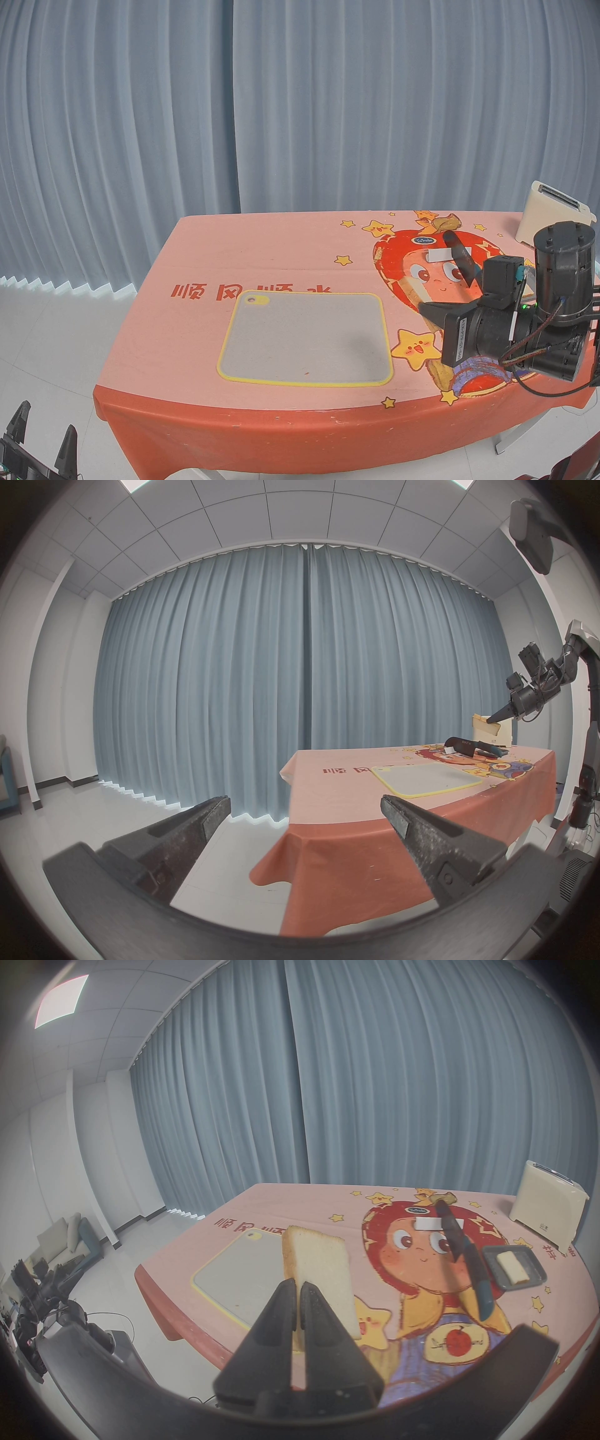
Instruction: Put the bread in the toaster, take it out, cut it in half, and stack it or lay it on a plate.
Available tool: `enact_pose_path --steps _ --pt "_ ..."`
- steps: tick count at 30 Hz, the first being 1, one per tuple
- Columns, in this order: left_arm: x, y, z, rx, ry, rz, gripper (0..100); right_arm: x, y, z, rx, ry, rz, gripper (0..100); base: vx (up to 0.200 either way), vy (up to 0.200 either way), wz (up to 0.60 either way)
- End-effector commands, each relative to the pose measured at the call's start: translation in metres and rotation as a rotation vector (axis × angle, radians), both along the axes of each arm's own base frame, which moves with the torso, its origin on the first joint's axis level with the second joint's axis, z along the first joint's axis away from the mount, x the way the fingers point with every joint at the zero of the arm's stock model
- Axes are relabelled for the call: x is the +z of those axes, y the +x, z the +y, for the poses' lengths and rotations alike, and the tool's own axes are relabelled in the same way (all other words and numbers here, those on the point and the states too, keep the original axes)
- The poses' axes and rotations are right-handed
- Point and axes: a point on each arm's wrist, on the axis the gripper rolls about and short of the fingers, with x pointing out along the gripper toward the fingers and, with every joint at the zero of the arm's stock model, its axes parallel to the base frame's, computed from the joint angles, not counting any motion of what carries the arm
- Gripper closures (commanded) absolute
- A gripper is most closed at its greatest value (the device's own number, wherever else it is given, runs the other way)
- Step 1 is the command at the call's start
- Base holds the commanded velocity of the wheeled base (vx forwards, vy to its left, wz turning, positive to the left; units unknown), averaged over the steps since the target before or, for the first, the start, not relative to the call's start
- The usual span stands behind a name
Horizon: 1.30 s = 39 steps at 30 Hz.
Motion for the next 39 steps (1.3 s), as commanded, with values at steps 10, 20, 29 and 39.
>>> enact_pose_path --steps 10,20,29,39 --pt "-0.0052 0.0001 0.0 0.0 0.0 0.001 0 -0.0015 0.0012 -0.0005 -0.004 -0.006 0.004 100 0.0 -0.2 0.0" --pt "-0.0052 0.0001 0.0 0.001 0.0 0.001 0 0.0001 0.0025 -0.0028 -0.014 -0.003 -0.003 100 0.0 -0.2 0.0" --pt "-0.0052 0.0001 0.0 0.0 -0.002 0.001 0 -0.0021 0.0035 -0.0019 -0.012 -0.012 0.002 100 0.0 -0.2 0.0" --pt "-0.0052 0.0001 0.0 0.0 -0.002 0.001 0 0.0 0.0047 -0.0052 -0.025 -0.007 -0.004 100 0.0 0.0 0.0"
